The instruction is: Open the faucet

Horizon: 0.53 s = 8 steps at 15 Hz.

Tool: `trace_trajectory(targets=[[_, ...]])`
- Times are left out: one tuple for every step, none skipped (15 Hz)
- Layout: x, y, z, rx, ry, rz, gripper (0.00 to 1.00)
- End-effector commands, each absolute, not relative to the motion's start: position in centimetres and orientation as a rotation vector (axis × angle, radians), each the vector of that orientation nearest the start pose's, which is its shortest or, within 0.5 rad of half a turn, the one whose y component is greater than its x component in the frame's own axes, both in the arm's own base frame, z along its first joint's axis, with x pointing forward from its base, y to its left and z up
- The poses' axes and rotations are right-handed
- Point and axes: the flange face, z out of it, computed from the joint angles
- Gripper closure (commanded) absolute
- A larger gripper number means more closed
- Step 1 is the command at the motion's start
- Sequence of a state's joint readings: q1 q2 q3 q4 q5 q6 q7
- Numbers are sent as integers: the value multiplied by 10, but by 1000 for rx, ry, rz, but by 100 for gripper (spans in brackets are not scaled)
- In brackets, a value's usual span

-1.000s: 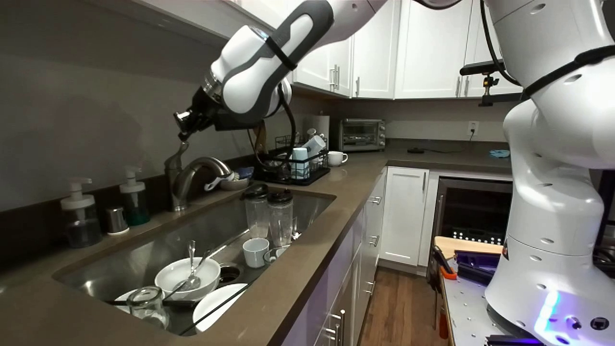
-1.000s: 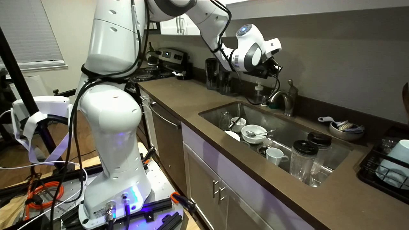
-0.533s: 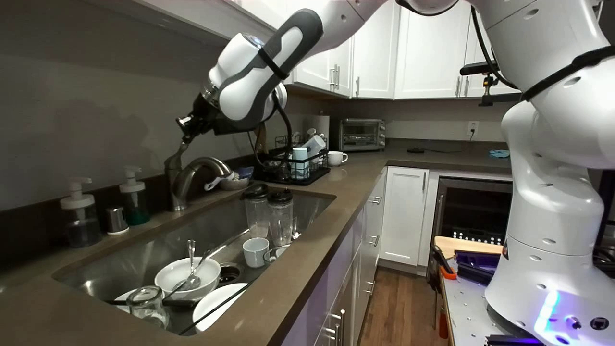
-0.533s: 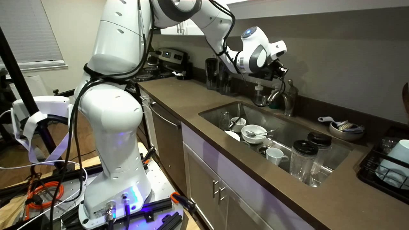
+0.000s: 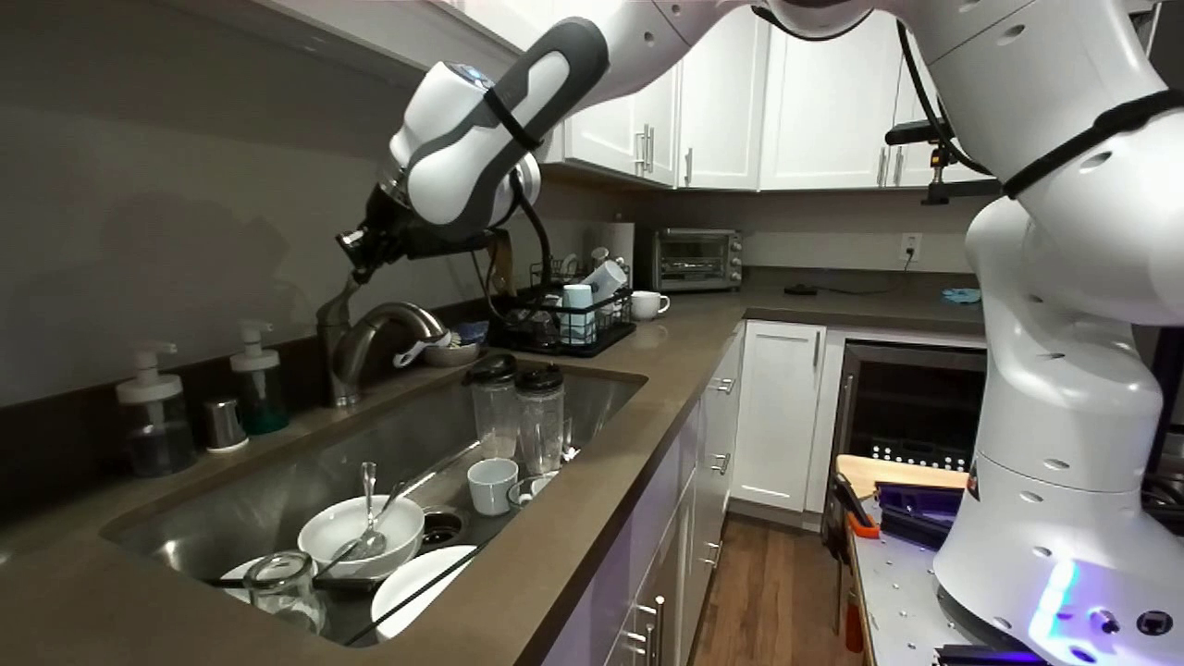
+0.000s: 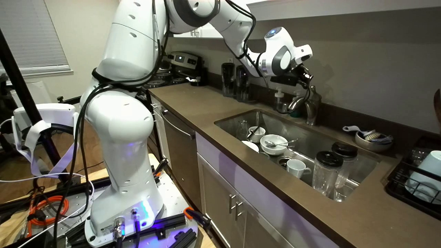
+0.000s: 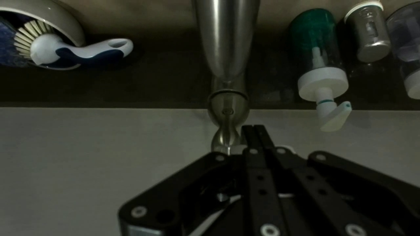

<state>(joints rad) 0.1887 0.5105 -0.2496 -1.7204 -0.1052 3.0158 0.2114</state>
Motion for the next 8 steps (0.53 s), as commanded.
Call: trace_trajectory(targets=[[730, -17, 393, -2999, 176, -1243, 96], [732, -20, 392, -3004, 181, -1244, 96], [734, -22, 391, -3004, 185, -1246, 96], [736, -23, 390, -2998, 187, -1250, 96], [739, -23, 389, -2988, 190, -1258, 96], [742, -23, 387, -2984, 196, -1264, 97], [744, -24, 385, -2985, 198, -1266, 96], [745, -23, 383, -2987, 195, -1261, 96]])
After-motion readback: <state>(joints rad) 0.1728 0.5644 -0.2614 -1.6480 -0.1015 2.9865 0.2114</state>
